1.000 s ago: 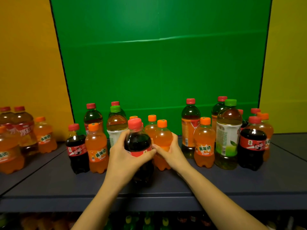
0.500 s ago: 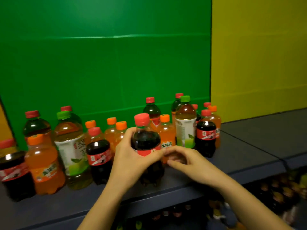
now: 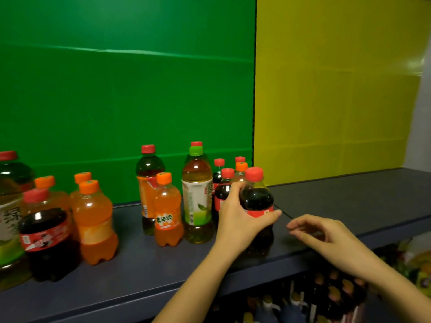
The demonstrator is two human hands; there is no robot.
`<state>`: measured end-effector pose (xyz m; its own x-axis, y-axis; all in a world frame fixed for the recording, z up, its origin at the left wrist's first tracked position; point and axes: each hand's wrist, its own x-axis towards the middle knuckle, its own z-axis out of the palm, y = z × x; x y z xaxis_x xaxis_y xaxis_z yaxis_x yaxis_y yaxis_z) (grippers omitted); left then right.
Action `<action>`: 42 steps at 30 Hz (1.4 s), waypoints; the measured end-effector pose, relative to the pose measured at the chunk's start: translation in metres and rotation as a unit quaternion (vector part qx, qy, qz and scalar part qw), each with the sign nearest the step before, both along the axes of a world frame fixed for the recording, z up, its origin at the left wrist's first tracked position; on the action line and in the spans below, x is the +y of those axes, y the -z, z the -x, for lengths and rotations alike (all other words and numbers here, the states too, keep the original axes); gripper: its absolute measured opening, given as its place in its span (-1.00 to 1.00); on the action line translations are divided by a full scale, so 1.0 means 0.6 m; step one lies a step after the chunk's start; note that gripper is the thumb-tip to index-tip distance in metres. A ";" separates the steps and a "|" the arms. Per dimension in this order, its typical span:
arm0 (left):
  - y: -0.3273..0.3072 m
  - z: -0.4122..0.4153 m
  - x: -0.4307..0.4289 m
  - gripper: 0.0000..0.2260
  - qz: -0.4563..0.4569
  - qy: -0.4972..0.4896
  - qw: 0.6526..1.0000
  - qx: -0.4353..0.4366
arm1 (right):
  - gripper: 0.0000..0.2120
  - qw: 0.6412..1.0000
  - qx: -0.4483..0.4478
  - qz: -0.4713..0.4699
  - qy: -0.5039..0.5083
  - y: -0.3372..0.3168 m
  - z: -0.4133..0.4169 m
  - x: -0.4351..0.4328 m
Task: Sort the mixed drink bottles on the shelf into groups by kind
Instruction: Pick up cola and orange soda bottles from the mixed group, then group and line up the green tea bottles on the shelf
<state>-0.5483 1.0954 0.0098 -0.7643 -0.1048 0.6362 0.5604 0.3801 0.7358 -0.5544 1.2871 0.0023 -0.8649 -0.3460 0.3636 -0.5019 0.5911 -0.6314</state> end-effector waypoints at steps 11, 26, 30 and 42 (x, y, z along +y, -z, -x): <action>0.031 0.126 0.073 -0.45 0.001 -0.086 0.995 -0.043 | -0.87 0.999 0.014 0.008 -0.033 -0.006 0.046 0.046; 0.026 0.037 0.034 -0.43 0.216 -0.152 0.964 0.004 | -0.84 0.981 0.093 0.092 -0.141 -0.071 0.038 -0.039; 0.019 -0.030 -0.038 -0.79 0.202 -0.235 0.946 0.098 | -0.83 0.969 0.097 0.138 -0.180 -0.088 0.036 -0.105; 0.008 -0.018 -0.224 -0.29 0.064 -0.337 0.936 -0.072 | -0.25 0.978 0.097 0.158 -0.094 -0.099 0.065 -0.315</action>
